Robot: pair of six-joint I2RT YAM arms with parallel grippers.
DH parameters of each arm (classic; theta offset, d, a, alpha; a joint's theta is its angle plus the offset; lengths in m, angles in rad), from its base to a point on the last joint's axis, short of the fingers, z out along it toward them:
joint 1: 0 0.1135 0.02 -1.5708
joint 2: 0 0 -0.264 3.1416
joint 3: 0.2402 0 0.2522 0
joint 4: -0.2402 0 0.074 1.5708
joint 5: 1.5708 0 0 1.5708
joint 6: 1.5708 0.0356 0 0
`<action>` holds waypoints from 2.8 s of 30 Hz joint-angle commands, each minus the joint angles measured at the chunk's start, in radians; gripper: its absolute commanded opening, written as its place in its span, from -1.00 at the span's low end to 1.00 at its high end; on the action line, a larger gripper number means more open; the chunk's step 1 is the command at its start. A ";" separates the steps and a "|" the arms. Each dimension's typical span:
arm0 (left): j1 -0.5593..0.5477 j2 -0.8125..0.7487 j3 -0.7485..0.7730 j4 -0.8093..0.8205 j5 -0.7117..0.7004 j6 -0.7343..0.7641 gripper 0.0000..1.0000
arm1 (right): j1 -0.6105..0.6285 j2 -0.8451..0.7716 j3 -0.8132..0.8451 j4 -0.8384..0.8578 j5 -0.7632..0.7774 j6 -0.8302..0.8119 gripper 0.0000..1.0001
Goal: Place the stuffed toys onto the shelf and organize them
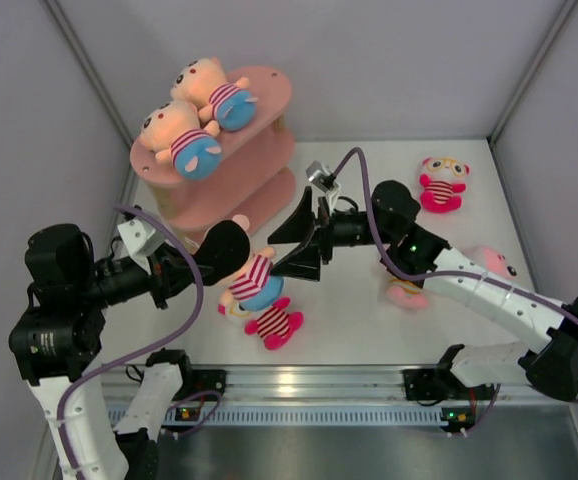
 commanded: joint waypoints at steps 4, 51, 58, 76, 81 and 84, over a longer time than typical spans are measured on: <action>-0.003 -0.001 -0.013 0.007 -0.020 0.027 -1.00 | 0.022 -0.053 0.004 -0.037 -0.043 -0.070 0.99; -0.002 0.031 0.288 0.007 -0.501 -0.060 0.97 | 0.048 0.125 0.642 -0.765 0.861 -0.536 -1.00; -0.002 0.116 0.341 0.009 -0.615 -0.073 0.97 | 0.008 0.396 0.874 -0.455 1.493 -1.134 -1.00; -0.026 0.187 0.345 0.009 -0.601 -0.028 0.97 | -0.081 0.949 1.213 0.134 1.552 -1.613 -1.00; -0.029 0.182 0.341 0.007 -0.601 -0.024 0.97 | -0.081 0.952 1.195 0.097 1.476 -1.618 -1.00; -0.031 0.183 0.341 0.009 -0.604 -0.022 0.97 | -0.083 0.946 1.195 0.075 1.460 -1.593 -1.00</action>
